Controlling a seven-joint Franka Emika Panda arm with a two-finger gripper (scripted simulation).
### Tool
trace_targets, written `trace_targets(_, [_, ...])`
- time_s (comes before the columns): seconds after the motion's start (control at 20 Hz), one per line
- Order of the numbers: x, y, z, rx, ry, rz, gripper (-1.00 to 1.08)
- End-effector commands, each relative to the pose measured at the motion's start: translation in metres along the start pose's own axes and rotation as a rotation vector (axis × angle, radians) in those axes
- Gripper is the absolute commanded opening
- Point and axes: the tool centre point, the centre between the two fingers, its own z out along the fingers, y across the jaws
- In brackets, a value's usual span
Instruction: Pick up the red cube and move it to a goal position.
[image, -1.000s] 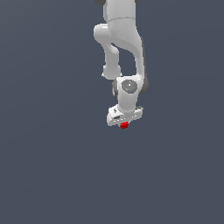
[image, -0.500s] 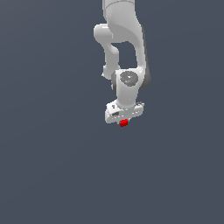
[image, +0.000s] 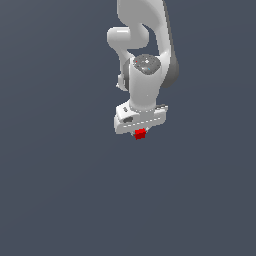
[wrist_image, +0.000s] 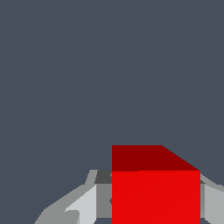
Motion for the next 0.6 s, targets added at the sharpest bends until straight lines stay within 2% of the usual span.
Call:
trace_targets(0.0, [0.006, 0.006, -0.026, 0.000, 0.000, 0.000, -1.00])
trace_targets(0.25, [0.019, 0.017, -0.069, 0.000, 0.000, -0.001, -1.00])
trace_targets(0.55, [0.029, 0.026, -0.102, -0.002, -0.001, -0.001, -1.00])
